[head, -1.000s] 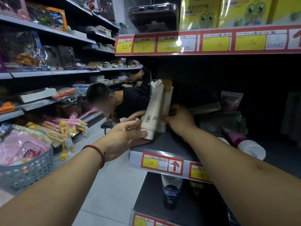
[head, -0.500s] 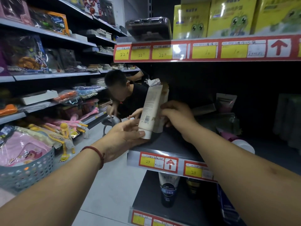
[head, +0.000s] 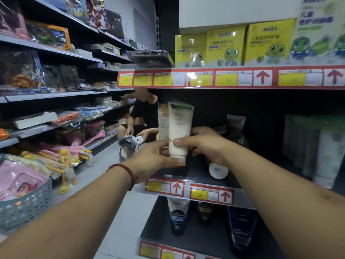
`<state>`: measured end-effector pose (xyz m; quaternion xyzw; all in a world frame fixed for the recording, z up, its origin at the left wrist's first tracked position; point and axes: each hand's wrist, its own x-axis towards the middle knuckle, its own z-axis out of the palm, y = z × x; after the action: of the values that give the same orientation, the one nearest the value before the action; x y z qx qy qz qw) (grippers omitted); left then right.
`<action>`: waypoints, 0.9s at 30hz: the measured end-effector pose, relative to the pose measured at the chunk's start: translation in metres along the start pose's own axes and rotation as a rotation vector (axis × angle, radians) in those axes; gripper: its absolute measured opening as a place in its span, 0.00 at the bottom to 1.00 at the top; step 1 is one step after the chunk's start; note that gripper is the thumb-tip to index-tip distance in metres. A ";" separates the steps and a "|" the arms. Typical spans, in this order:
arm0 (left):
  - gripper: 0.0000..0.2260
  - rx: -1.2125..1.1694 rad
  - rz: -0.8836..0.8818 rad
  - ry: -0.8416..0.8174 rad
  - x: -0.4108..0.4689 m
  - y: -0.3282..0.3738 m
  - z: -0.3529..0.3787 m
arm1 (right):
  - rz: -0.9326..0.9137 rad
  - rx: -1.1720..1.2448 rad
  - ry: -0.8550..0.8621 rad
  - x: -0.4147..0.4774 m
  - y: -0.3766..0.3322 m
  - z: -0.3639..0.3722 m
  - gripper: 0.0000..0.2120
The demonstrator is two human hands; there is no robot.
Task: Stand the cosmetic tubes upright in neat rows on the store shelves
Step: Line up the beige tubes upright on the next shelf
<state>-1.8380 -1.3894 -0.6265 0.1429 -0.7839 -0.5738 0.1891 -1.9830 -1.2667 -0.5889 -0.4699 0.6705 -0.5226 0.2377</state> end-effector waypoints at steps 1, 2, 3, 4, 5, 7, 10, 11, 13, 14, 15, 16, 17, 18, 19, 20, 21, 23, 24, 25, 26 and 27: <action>0.27 0.041 0.010 0.053 0.004 0.000 0.008 | 0.010 -0.009 0.036 -0.002 0.002 -0.003 0.21; 0.27 0.071 0.018 0.109 0.009 -0.002 0.014 | 0.015 0.004 0.063 -0.005 0.005 -0.006 0.20; 0.29 0.087 0.020 0.153 0.014 -0.005 0.018 | 0.021 0.031 0.084 -0.007 0.007 -0.008 0.20; 0.30 0.098 0.027 0.183 0.019 -0.006 0.023 | 0.021 0.053 0.103 -0.009 0.010 -0.011 0.20; 0.31 0.115 0.032 0.202 0.023 -0.009 0.027 | 0.022 0.055 0.128 -0.010 0.013 -0.013 0.20; 0.30 0.163 0.049 0.208 0.031 -0.013 0.035 | 0.025 0.001 0.184 -0.009 0.018 -0.017 0.20; 0.25 0.203 0.078 0.231 0.039 -0.020 0.043 | 0.026 -0.060 0.244 -0.004 0.025 -0.016 0.21; 0.24 0.212 0.084 0.237 0.042 -0.022 0.043 | 0.027 -0.056 0.251 -0.002 0.026 -0.015 0.21; 0.25 0.257 0.098 0.230 0.045 -0.025 0.044 | 0.035 -0.098 0.219 0.001 0.027 -0.016 0.22; 0.25 0.289 0.104 0.228 0.045 -0.026 0.044 | 0.047 -0.138 0.191 0.003 0.028 -0.018 0.22; 0.24 0.316 0.110 0.233 0.046 -0.028 0.045 | 0.061 -0.169 0.164 0.005 0.029 -0.022 0.22; 0.24 0.334 0.118 0.249 0.045 -0.028 0.046 | 0.069 -0.185 0.144 0.006 0.030 -0.026 0.22; 0.25 0.352 0.122 0.271 0.046 -0.030 0.048 | 0.069 -0.190 0.127 0.006 0.031 -0.031 0.21; 0.25 0.373 0.132 0.291 0.045 -0.031 0.049 | 0.063 -0.194 0.118 0.005 0.033 -0.035 0.20; 0.26 0.395 0.140 0.302 0.045 -0.032 0.050 | 0.053 -0.203 0.122 0.003 0.034 -0.040 0.19; 0.26 0.413 0.149 0.307 0.045 -0.032 0.052 | 0.034 -0.227 0.142 0.000 0.035 -0.044 0.17; 0.26 0.424 0.149 0.309 0.045 -0.033 0.052 | 0.006 -0.264 0.173 -0.003 0.036 -0.048 0.14; 0.25 0.433 0.134 0.309 0.043 -0.033 0.053 | -0.033 -0.367 0.251 -0.011 0.039 -0.057 0.11; 0.25 0.433 0.120 0.307 0.042 -0.033 0.053 | -0.042 -0.425 0.284 -0.015 0.040 -0.062 0.11; 0.25 0.428 0.103 0.303 0.041 -0.034 0.052 | -0.044 -0.482 0.299 -0.019 0.042 -0.067 0.11; 0.25 0.417 0.091 0.300 0.041 -0.034 0.052 | -0.046 -0.528 0.296 -0.025 0.044 -0.072 0.11; 0.26 0.414 0.077 0.300 0.041 -0.034 0.052 | -0.047 -0.566 0.294 -0.030 0.047 -0.077 0.12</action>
<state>-1.8978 -1.3731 -0.6676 0.2320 -0.8526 -0.3659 0.2920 -2.0500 -1.2032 -0.6115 -0.4521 0.8054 -0.3830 -0.0140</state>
